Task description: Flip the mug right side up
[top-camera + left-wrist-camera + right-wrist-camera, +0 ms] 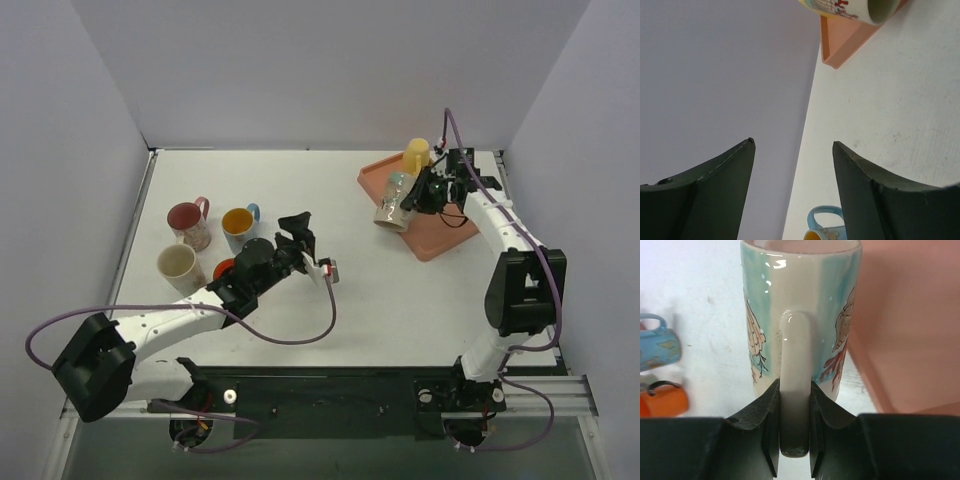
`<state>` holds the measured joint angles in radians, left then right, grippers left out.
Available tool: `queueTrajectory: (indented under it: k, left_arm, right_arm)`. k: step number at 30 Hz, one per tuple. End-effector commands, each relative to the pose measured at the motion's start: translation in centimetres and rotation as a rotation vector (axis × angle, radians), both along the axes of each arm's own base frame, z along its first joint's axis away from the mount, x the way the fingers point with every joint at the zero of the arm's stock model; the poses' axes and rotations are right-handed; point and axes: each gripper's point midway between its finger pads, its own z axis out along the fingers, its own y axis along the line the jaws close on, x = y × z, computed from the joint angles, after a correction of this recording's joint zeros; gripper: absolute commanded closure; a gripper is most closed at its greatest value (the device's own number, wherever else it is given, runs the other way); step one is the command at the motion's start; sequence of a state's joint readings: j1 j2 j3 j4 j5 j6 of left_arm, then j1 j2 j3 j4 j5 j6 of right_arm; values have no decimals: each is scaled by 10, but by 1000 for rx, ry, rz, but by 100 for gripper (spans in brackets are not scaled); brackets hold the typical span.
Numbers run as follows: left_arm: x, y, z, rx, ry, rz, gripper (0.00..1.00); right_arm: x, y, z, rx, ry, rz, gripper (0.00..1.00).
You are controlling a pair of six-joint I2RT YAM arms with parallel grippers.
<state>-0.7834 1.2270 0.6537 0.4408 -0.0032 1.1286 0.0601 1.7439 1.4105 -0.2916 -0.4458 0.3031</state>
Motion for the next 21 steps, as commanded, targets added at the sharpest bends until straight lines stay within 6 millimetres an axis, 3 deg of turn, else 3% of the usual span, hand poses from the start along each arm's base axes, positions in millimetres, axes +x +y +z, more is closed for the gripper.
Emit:
queueTrajectory:
  k: [1,2,7,10,15,21]
  left_arm:
    - [-5,-21,50,-179,-122,7,24]
    - [-9,-25,54,-206,-148,-12,13]
    - [-17,-46,29,-232,-146,-12,13]
    - [-15,-53,28,-271,-116,5,12]
    - [1,-57,48,-353,-170,70,12]
    - [15,-43,63,-389,-317,185,12]
  right_arm:
    - [5,25,105,278,-249,-67,100]
    - [-2,29,103,317,-226,-94,100]
    - [-36,48,131,426,-262,-134,100]
    - [-56,61,138,461,-260,-143,100]
    - [-83,87,166,514,-302,-107,100]
    - [-100,103,178,557,-311,-75,100]
